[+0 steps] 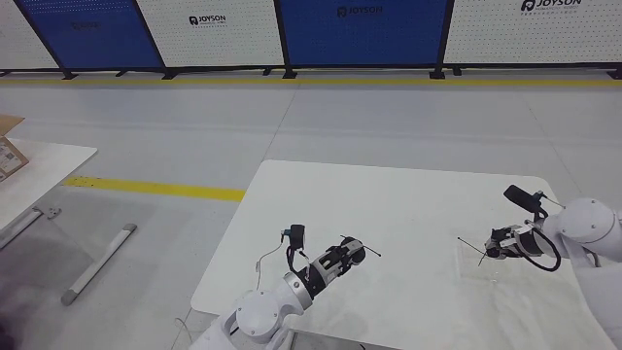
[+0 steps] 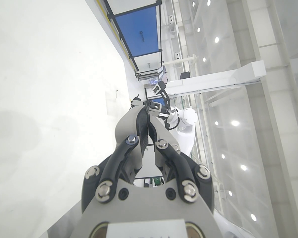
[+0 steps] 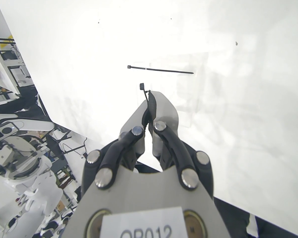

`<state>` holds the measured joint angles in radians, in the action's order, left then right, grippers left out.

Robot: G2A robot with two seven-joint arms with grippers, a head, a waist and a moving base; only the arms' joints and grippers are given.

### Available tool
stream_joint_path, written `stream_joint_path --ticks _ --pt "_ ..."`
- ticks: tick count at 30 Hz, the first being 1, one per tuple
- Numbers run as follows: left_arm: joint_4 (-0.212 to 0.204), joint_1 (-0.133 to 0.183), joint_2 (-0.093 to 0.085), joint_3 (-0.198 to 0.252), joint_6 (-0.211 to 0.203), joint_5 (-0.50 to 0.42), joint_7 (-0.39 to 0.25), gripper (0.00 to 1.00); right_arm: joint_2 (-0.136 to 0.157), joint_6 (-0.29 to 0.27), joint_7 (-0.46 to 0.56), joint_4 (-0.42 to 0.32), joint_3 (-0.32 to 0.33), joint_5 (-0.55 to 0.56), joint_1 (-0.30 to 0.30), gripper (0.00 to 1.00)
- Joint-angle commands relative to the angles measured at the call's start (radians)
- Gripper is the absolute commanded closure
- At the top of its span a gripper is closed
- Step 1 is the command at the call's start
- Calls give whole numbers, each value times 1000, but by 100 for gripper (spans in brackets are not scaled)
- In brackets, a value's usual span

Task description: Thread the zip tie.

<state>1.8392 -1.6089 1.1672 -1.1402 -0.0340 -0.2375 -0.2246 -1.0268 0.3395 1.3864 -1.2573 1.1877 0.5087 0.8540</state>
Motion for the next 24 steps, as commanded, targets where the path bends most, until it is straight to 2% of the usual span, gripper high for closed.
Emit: stream_joint_path --ticks 1,3,8,10,24 --pt "0 0 0 0 0 0 0 100 0 -16 -87 -26 31 -61 31 100" --pt "0 0 0 0 0 0 0 100 4 -9 -135 -66 63 -85 66 100" --pt "0 0 0 0 0 0 0 100 20 1 -234 -249 168 -145 210 100" --pt "0 0 0 0 0 0 0 100 25 1 -252 -290 200 -154 253 100" --pt "0 0 0 0 0 0 0 100 25 -1 -259 -296 205 -158 260 100"
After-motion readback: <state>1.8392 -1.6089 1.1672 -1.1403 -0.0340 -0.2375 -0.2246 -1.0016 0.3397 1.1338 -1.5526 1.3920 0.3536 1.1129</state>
